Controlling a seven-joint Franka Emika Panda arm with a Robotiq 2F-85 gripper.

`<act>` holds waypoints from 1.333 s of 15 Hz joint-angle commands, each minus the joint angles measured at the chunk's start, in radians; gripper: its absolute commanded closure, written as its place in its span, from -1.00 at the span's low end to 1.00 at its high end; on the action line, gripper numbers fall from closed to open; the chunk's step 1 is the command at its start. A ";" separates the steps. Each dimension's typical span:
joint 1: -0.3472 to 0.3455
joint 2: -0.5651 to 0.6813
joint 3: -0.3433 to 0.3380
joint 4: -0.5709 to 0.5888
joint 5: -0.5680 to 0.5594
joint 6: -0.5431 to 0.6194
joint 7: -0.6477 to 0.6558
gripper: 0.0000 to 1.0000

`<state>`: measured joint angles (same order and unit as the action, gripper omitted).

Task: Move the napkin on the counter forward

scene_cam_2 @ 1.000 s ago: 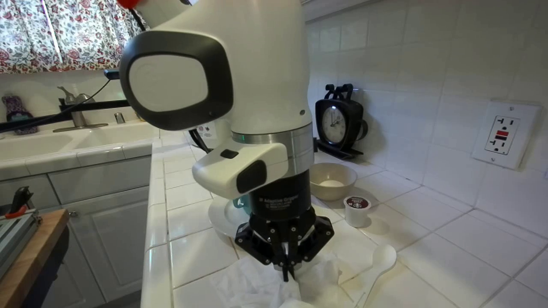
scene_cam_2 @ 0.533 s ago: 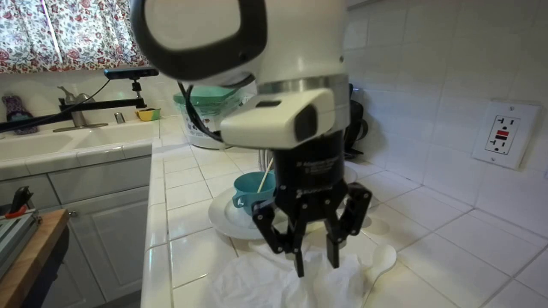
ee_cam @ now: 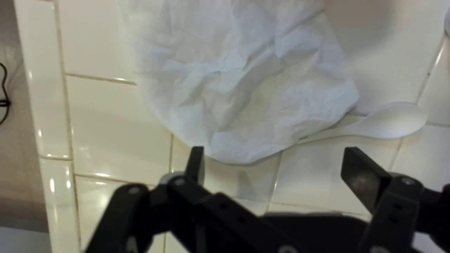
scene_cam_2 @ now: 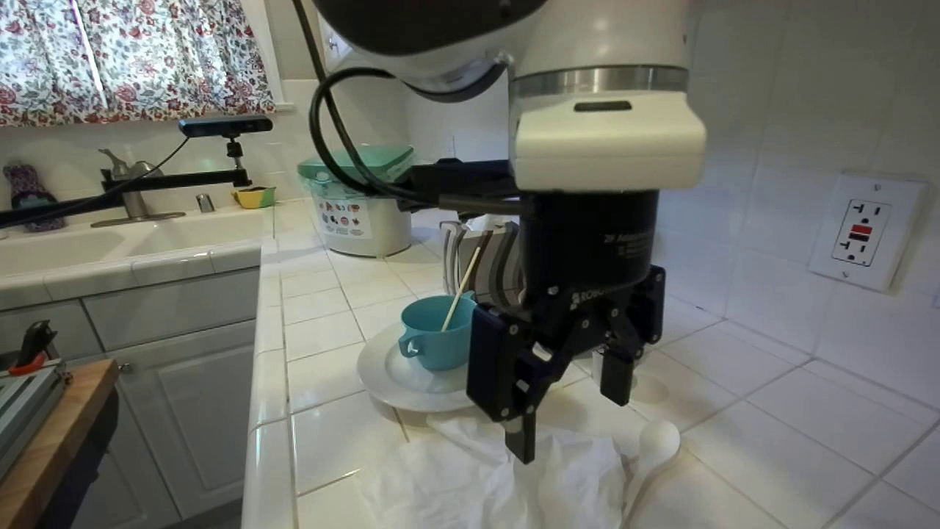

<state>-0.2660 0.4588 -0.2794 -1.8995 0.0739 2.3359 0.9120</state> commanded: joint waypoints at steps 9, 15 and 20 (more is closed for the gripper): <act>0.008 0.031 0.002 -0.021 0.019 0.029 -0.255 -1.00; 0.017 0.016 0.039 -0.098 0.037 0.123 -0.371 -1.00; -0.022 0.019 0.073 -0.142 0.085 0.116 -0.603 -1.00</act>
<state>-0.2478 0.4981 -0.2409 -2.0082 0.1018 2.4417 0.4744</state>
